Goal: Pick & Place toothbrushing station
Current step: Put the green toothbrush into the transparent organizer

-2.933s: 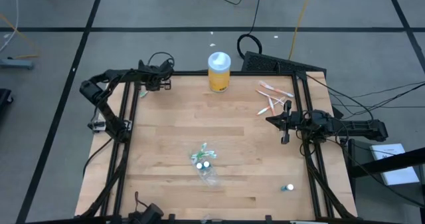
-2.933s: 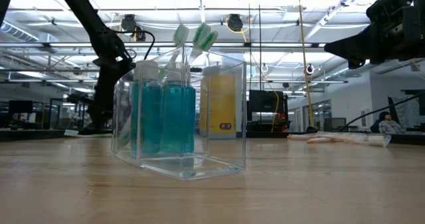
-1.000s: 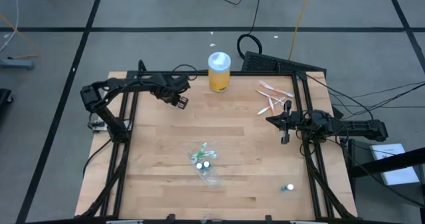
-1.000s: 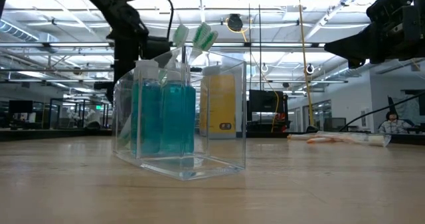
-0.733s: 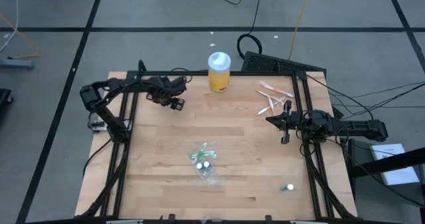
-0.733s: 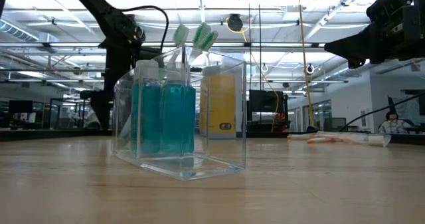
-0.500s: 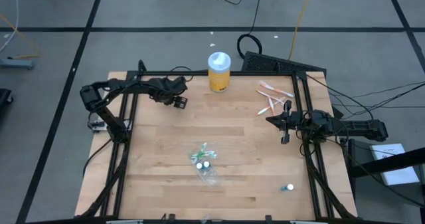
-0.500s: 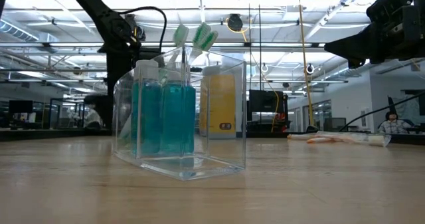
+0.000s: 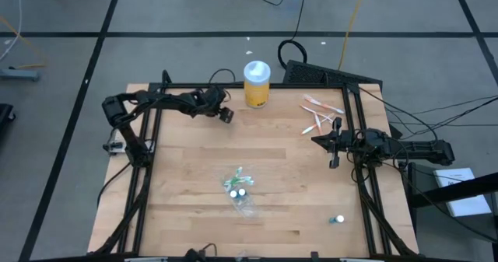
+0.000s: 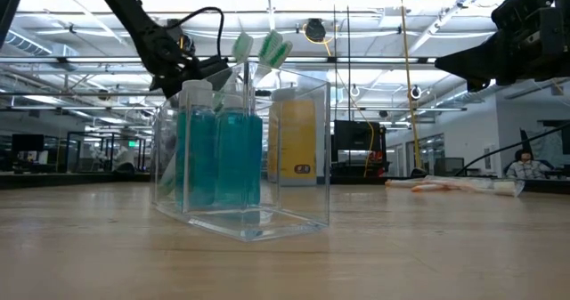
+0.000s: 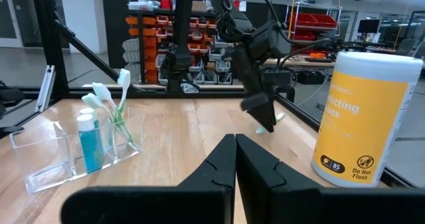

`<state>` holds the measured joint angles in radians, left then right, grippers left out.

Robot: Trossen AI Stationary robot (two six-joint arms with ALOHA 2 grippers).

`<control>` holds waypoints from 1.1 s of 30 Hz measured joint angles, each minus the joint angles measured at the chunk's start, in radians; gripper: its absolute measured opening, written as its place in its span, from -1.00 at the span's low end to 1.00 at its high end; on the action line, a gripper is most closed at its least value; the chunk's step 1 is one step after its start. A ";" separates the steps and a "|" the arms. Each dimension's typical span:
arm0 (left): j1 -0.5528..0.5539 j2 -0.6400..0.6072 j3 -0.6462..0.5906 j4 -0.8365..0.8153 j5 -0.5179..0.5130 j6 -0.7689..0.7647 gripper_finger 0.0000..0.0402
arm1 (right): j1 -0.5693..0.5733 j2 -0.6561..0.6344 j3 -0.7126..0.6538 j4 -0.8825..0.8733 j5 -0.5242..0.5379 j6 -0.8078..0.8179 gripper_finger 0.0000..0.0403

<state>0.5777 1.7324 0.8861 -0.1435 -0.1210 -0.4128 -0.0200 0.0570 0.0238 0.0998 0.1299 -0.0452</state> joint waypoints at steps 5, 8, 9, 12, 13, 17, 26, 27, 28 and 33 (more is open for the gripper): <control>-0.004 0.001 0.028 -0.039 0.031 0.241 0.33 | 0.000 0.000 0.000 0.000 0.000 0.000 -0.98; -0.004 -0.031 0.062 -0.124 0.042 0.336 0.33 | 0.000 0.000 0.000 0.000 0.000 0.000 -0.98; -0.004 -0.048 0.076 -0.140 0.042 0.364 0.33 | 0.000 0.000 0.000 0.000 0.000 0.000 -0.98; -0.009 -0.092 0.117 -0.209 0.043 0.467 0.33 | 0.000 0.000 0.000 0.000 0.000 0.000 -0.98; -0.015 -0.098 0.125 -0.239 0.042 0.512 0.33 | 0.000 0.000 0.000 0.000 0.000 0.000 -0.98; -0.049 -0.105 0.132 -0.315 0.019 0.736 0.33 | 0.000 0.000 0.000 0.000 0.000 0.000 -0.98; -0.046 -0.044 0.133 -0.358 0.016 0.781 0.33 | 0.000 0.000 0.000 0.000 0.000 0.000 -0.98; -0.045 -0.040 0.133 -0.373 0.018 0.784 0.33 | 0.000 0.000 0.000 0.000 0.000 0.000 -0.98; -0.044 -0.038 0.133 -0.382 0.023 0.788 0.33 | 0.000 0.000 0.000 0.000 0.000 0.000 -0.98; -0.051 -0.037 0.133 -0.388 0.023 0.834 0.33 | 0.000 0.000 0.000 0.000 0.000 0.000 -0.98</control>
<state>0.5270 1.6951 1.0187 -0.5316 -0.0975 0.4209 -0.0201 0.0571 0.0237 0.0998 0.1299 -0.0452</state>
